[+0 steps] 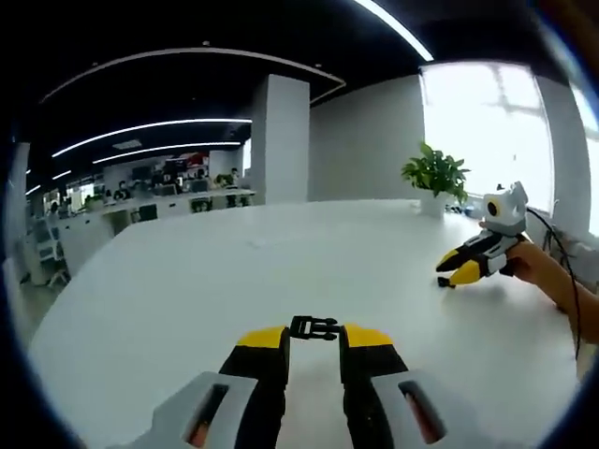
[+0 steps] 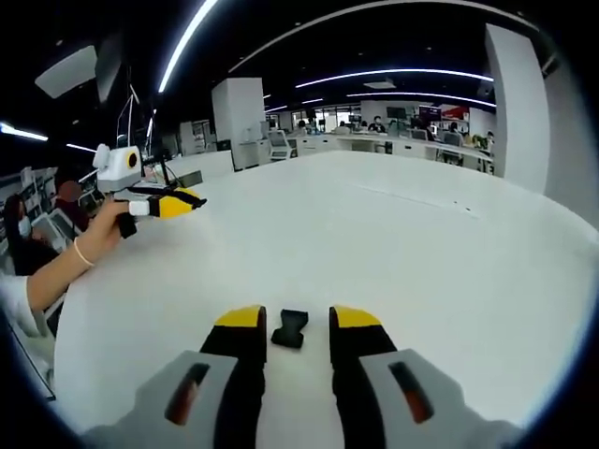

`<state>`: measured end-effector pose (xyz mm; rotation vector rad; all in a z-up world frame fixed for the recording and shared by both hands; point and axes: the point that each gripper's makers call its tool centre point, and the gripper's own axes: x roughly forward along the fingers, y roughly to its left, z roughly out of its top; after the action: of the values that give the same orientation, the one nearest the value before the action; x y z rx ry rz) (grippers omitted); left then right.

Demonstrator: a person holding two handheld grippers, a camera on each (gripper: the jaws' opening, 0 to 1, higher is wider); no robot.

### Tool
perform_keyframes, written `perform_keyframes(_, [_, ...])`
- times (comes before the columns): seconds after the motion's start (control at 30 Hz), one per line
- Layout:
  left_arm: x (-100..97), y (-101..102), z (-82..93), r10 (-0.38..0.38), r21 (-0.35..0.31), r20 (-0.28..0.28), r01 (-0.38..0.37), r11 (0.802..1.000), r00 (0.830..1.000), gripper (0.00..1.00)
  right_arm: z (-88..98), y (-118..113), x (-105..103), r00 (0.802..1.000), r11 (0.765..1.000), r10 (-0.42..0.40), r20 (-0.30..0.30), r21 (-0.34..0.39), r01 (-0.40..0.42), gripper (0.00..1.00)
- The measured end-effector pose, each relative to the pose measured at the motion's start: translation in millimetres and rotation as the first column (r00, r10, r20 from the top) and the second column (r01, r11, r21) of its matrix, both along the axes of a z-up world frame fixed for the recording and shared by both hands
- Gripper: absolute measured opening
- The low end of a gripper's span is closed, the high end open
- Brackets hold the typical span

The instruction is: Snap the two parts of the plastic buckle together until the buckle closes and remains connected.

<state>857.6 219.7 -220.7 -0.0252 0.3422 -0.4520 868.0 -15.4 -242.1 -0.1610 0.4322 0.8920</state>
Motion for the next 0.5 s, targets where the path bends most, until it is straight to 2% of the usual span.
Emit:
perform_keyframes(0.23, [-3.7, 8.8, -6.3, 0.049, 0.002, -0.018, -0.049, 0.999, 0.999, 0.20, -3.2, -1.9, -1.2, 1.000, 1.000, -0.003, -0.003, -0.002, 0.003, 0.25])
perform_keyframes(0.5, [-0.9, 21.7, -19.0, 0.111, 0.035, -0.054, -0.109, 0.993, 0.992, 0.20, -5.3, -5.4, 2.8, 1.000, 1.000, -0.005, -0.004, -0.003, 0.005, 0.25])
